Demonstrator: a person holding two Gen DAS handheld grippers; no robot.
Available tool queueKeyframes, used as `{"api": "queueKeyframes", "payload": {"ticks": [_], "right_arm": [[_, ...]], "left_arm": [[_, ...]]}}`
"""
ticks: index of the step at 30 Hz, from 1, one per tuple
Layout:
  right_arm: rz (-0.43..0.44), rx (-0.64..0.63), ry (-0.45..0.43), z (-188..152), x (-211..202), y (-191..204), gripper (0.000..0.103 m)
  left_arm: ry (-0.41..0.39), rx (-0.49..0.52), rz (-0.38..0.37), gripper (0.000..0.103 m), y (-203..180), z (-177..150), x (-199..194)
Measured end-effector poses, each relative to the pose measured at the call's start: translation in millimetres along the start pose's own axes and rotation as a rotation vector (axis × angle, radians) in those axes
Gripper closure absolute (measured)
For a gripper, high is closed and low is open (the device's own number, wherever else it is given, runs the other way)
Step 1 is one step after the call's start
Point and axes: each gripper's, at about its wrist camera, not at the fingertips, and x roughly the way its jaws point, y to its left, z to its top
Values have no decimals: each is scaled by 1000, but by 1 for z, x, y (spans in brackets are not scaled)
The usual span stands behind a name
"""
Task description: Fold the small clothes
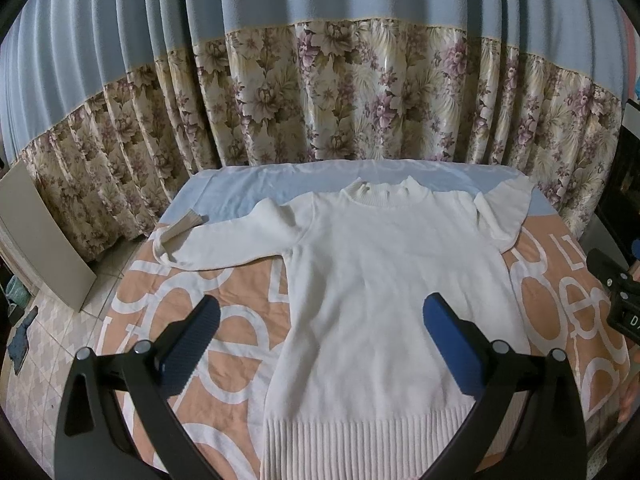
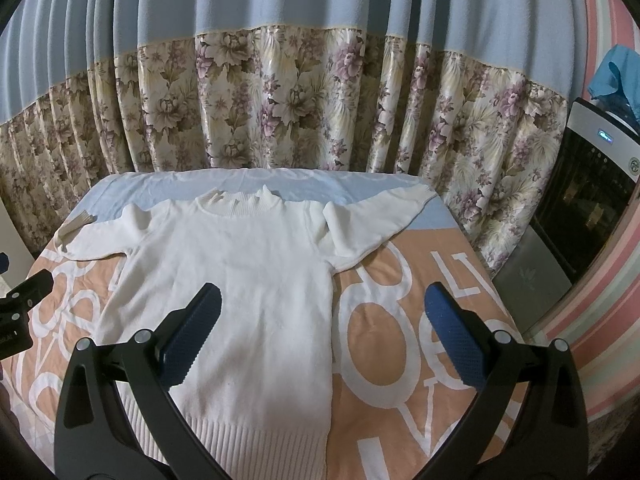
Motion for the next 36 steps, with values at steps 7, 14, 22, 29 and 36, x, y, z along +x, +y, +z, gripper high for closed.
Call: {"api": "queueKeyframes", "payload": {"ticks": [7,14,22,29,36], "right_arm": [[-3,0,11,-16,18,1,3],[-1,0,28,-16,25,0,3],[4,-1,43,-19,31,0,3],[38,1,63,-16,53,-3,3],[158,-23,53,3,98,-22,3]], "left_arm": [[9,1,-4,1,-3,-3,6],[18,1,-7,1,-4,-6,14],[39,3,-7,1,-1,-6,30],[66,-13,-39,1,0,2,46],[30,35,6,1,-19,39,82]]}}
